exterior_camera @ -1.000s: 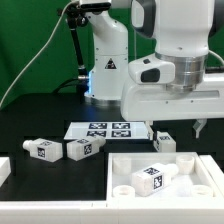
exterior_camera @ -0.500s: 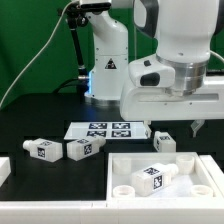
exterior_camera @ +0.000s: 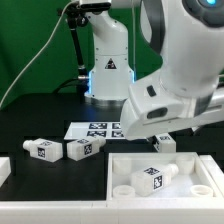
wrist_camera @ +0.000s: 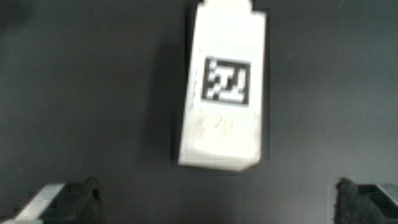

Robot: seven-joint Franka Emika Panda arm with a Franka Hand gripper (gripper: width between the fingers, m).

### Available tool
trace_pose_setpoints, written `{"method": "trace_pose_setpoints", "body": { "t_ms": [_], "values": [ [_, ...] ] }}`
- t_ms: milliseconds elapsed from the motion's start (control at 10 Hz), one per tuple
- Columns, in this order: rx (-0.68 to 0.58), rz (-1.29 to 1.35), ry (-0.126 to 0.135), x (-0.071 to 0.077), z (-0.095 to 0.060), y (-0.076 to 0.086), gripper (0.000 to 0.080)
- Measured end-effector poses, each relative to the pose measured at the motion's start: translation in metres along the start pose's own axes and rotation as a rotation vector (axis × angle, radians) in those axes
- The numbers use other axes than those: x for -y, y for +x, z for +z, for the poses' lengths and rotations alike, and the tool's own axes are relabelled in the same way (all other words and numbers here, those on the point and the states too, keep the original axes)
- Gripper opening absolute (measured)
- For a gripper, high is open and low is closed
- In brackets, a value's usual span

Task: Assemble one leg

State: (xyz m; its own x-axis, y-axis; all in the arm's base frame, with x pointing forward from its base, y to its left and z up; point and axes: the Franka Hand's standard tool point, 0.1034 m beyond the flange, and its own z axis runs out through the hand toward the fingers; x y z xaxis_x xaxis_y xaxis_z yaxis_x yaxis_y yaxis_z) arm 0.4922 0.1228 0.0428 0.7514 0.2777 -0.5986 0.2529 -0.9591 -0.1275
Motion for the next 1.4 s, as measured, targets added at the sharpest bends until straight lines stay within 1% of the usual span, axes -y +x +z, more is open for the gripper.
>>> {"method": "trace_pose_setpoints", "body": {
  "t_ms": [200,300,400,500,600,800,1000,1200,1300,1400],
  "values": [
    [0.11,-0.005,0.015,0.002,0.003,0.001,0.0649],
    [0.2,-0.008,0.024,0.003,0.007,-0.005,0.0648],
    [0.268,-0.01,0.029,0.004,0.011,-0.004,0.0649],
    [0.321,-0.001,-0.003,0.002,0.019,-0.003,0.0649],
    [0.357,-0.007,-0.009,0.003,0.028,-0.002,0.0649],
    [0.305,-0.009,-0.016,0.005,0.033,0.004,0.0649],
    [0.278,-0.004,-0.038,0.005,0.035,0.007,0.0648],
    [0.274,-0.006,-0.038,0.005,0.035,0.007,0.0648],
    [0.274,-0.006,-0.038,0.005,0.035,0.007,0.0534],
    [0.274,-0.006,-0.038,0.005,0.035,0.007,0.0394]
  ]
}}
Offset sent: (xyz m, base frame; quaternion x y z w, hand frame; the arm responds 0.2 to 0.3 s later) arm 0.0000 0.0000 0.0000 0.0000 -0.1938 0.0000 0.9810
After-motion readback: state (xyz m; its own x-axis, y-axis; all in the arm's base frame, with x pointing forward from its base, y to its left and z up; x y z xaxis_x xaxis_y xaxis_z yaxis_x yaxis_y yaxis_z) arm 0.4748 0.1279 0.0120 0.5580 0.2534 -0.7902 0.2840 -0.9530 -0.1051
